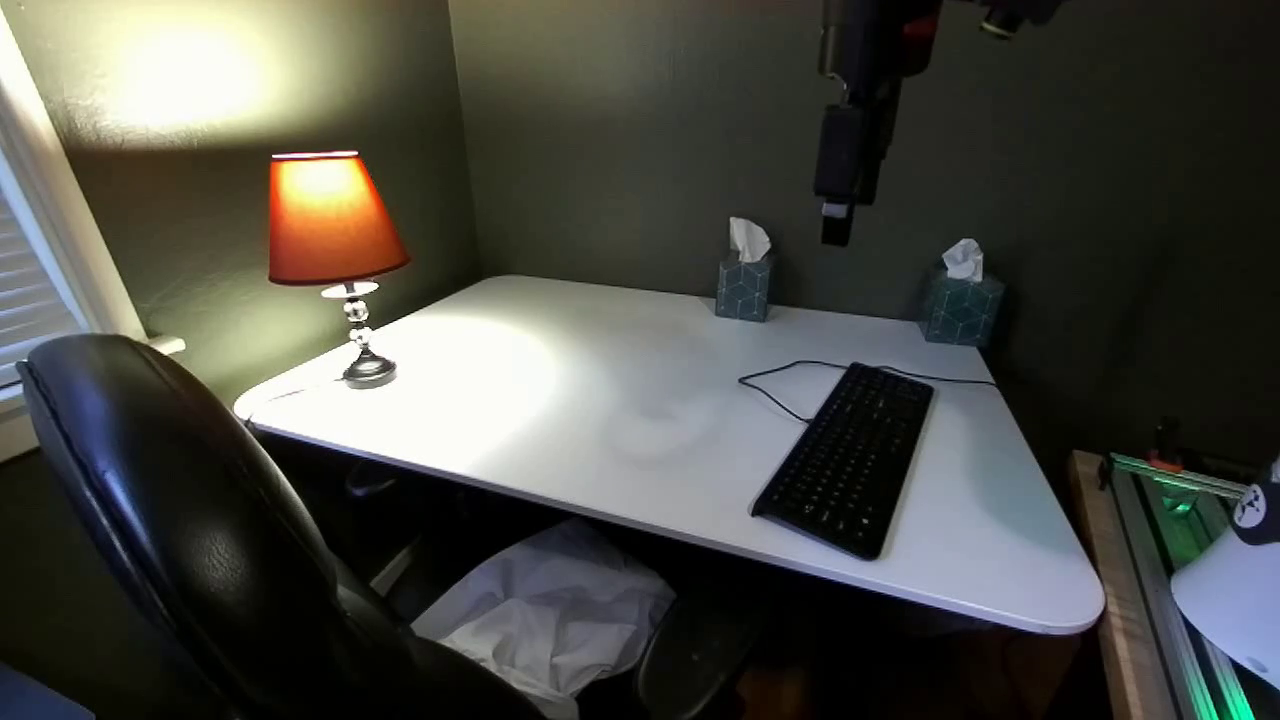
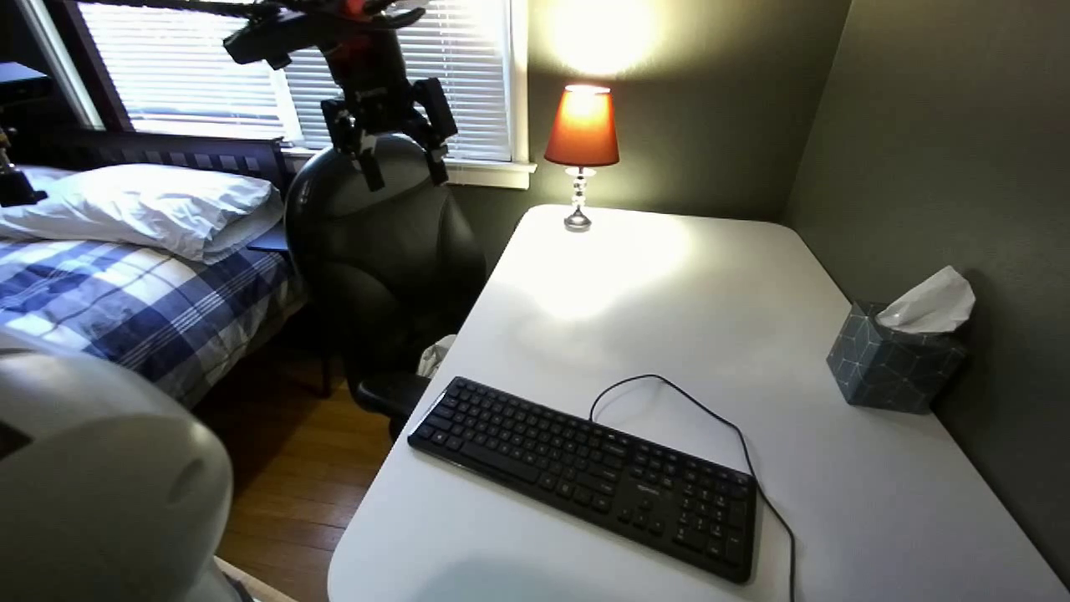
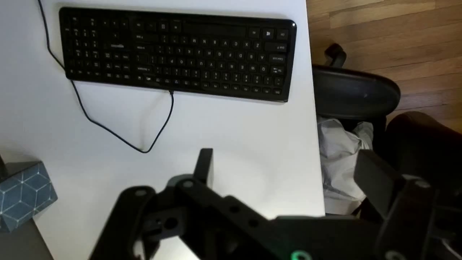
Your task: Press the button on the keyboard
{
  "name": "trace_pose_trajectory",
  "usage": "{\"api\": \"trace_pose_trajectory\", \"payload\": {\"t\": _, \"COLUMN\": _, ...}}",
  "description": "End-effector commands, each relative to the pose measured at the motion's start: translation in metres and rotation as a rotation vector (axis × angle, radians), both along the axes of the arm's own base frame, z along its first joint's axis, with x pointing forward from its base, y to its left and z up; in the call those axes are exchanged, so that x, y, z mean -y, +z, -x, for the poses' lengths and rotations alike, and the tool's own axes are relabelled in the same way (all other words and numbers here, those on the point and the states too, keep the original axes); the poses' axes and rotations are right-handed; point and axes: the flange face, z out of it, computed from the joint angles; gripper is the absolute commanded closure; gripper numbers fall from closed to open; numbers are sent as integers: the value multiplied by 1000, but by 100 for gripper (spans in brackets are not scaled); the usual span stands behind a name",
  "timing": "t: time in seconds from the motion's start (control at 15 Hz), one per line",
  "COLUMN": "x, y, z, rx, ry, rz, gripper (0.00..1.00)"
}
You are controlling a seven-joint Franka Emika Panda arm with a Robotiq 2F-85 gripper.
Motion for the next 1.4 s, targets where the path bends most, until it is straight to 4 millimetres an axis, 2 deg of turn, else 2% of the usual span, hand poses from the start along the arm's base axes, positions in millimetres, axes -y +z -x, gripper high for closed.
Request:
{"api": "trace_pose_trajectory", "payload": {"t": 0.0, "x": 32, "y": -34, "z": -11, "rx": -60, "ry": -53, "rz": -53, "gripper": 0}}
{"api": "trace_pose_trajectory", "payload": {"t": 0.33, "x": 67, "y": -80, "z": -15, "rx": -112, "ry": -25, "rz": -72, "gripper": 0}}
{"api": "trace_pose_trajectory", "payload": {"t": 0.93, "x": 95, "y": -148, "z": -22, "rx": -164, "ry": 146, "rz": -110, "gripper": 0}}
{"api": "trace_pose_trajectory", "payload": {"t": 1.33, "x": 116, "y": -180, "z": -32, "rx": -193, "ry": 213, "rz": -113, "gripper": 0}}
